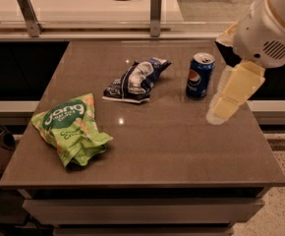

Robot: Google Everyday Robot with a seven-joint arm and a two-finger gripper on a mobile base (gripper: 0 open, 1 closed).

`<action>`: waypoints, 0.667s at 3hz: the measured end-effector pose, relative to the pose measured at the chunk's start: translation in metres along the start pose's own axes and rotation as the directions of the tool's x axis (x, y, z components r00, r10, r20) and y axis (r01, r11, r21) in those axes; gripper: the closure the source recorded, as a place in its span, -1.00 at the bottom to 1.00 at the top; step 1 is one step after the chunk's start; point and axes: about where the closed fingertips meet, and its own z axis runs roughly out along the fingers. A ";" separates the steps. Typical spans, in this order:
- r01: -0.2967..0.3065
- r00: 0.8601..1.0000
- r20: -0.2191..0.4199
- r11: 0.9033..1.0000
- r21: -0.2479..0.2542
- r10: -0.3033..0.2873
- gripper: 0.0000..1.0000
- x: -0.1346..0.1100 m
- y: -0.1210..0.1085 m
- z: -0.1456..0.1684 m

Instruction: Pick green rice chip bag

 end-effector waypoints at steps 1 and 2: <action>0.001 0.993 0.120 0.998 -0.055 0.005 -1.00 -0.034 0.015 0.026; 0.021 0.973 0.230 0.996 -0.090 0.000 -1.00 -0.064 0.039 0.045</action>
Offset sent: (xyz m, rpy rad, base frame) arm -0.0204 0.1302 -0.0452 0.3681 0.0186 0.1703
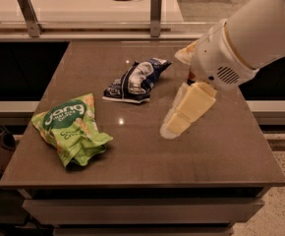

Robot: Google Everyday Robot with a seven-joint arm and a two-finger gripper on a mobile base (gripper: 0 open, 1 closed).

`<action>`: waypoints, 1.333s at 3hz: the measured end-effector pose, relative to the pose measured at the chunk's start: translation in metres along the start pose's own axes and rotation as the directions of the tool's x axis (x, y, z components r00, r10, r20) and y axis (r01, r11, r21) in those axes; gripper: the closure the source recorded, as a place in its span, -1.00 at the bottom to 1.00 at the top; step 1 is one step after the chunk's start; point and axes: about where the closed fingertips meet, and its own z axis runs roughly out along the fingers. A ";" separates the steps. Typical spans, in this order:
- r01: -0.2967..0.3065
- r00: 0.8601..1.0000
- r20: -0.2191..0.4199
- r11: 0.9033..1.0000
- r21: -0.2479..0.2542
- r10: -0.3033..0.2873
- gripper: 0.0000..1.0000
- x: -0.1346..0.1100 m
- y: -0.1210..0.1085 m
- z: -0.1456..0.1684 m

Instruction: Pick green rice chip bag

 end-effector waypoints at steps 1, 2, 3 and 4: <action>-0.002 0.992 0.127 1.000 -0.030 0.005 -1.00 -0.019 0.015 0.030; -0.002 0.989 0.151 1.000 -0.026 0.006 -1.00 -0.028 0.016 0.029; -0.002 0.989 0.150 1.000 -0.026 0.006 -1.00 -0.028 0.016 0.029; -0.005 0.989 0.151 0.999 -0.037 0.010 -1.00 -0.033 0.013 0.044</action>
Offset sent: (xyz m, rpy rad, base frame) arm -0.0034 0.0317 -0.0141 0.1105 -0.0042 0.0352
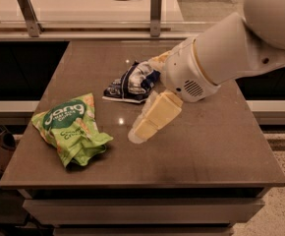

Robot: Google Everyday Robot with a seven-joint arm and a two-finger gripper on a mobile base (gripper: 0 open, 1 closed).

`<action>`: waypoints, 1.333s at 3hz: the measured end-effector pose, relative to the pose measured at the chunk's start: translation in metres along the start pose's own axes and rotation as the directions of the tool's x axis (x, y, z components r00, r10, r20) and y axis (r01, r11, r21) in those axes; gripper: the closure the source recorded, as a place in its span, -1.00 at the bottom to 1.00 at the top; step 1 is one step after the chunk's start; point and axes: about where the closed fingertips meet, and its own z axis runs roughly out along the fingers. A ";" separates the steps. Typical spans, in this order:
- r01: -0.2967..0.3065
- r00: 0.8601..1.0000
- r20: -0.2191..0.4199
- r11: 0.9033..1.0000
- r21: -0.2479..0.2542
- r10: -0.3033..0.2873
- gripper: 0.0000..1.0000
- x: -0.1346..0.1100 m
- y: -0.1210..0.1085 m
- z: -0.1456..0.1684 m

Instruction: Pick green rice chip bag

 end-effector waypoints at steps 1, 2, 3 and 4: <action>-0.009 1.000 0.009 1.000 -0.004 0.009 -1.00 -0.003 0.001 0.019; -0.001 0.999 0.036 1.000 0.000 0.001 -1.00 -0.011 0.010 0.033; 0.017 0.997 0.076 1.000 -0.012 -0.016 -1.00 -0.024 0.021 0.052; 0.017 0.993 0.114 0.999 -0.033 -0.013 -1.00 -0.032 0.029 0.083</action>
Offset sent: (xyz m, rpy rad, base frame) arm -0.0044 0.0542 -0.0281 0.0759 -0.0197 0.0110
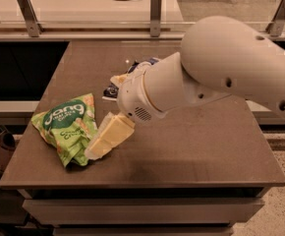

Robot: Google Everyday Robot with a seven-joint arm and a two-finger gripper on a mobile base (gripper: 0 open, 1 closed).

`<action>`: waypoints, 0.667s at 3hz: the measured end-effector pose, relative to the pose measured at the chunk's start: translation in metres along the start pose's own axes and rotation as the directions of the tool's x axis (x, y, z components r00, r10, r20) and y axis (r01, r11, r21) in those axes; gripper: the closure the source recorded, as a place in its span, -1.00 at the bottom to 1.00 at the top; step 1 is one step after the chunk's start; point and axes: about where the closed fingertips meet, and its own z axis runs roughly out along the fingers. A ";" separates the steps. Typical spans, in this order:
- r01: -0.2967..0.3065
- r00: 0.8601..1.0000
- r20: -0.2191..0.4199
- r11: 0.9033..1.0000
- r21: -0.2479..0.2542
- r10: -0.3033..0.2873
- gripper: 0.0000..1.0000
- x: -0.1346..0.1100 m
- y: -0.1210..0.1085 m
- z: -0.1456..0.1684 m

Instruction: Pick green rice chip bag

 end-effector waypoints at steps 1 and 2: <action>-0.020 0.999 0.038 1.000 -0.008 0.020 -1.00 0.008 -0.005 0.031; -0.030 0.997 0.073 0.999 -0.019 0.032 -1.00 0.010 -0.002 0.053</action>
Offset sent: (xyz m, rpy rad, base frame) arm 0.0189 0.0487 -0.0601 0.1261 0.0368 0.0092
